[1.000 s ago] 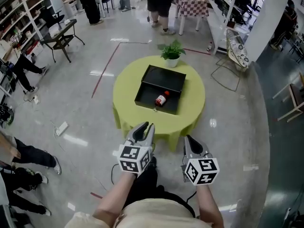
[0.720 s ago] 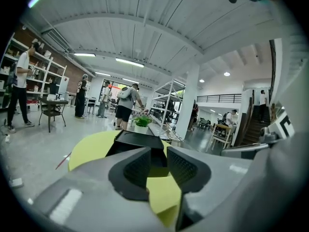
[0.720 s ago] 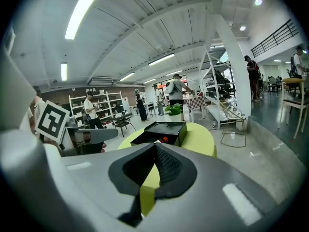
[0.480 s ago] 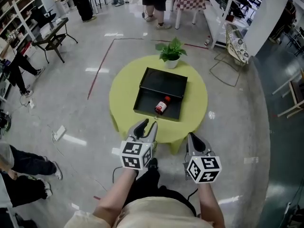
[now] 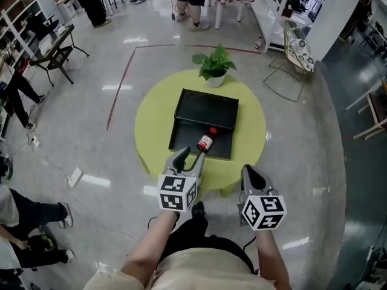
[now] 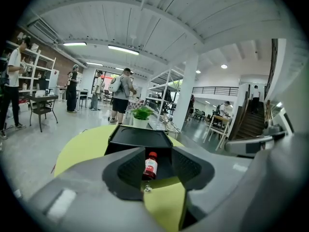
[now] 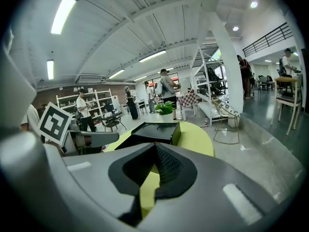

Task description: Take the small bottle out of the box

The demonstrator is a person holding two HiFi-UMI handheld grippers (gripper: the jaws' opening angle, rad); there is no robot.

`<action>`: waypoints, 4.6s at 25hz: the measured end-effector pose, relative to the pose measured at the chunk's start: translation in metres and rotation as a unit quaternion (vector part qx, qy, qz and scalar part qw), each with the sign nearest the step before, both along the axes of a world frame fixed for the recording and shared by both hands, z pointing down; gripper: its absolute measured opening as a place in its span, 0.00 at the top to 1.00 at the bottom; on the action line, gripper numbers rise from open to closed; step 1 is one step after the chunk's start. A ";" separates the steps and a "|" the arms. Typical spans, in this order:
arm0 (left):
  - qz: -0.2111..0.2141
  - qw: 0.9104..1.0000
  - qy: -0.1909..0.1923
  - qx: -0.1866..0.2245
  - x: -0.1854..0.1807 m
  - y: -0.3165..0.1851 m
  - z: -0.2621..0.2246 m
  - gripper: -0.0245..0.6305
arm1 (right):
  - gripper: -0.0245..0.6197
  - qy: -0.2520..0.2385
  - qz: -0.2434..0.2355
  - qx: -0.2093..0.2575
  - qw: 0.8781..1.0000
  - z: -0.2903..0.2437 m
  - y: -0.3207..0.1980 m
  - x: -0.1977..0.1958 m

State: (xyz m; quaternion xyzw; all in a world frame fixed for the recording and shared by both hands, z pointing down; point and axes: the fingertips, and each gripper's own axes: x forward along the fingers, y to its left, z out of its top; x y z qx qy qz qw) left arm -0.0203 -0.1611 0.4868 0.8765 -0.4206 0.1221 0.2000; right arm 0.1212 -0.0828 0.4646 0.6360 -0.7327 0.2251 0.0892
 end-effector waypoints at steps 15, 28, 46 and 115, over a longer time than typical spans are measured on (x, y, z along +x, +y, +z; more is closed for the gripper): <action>0.054 0.996 -0.060 -0.042 0.013 -0.034 0.026 0.62 | 0.96 -0.002 0.034 -0.008 0.999 -0.001 -0.028 0.003; 0.111 0.984 -0.117 -0.080 0.034 -0.044 0.055 0.58 | 0.96 -0.012 0.024 -0.010 1.000 0.002 -0.056 0.008; 0.125 0.965 -0.169 -0.158 0.061 -0.063 0.098 0.54 | 0.96 -0.024 -0.006 -0.037 0.999 0.021 -0.102 0.041; 0.211 0.933 -0.271 -0.106 0.079 -0.046 0.095 0.61 | 0.96 -0.034 -0.031 -0.051 0.998 0.028 -0.113 0.035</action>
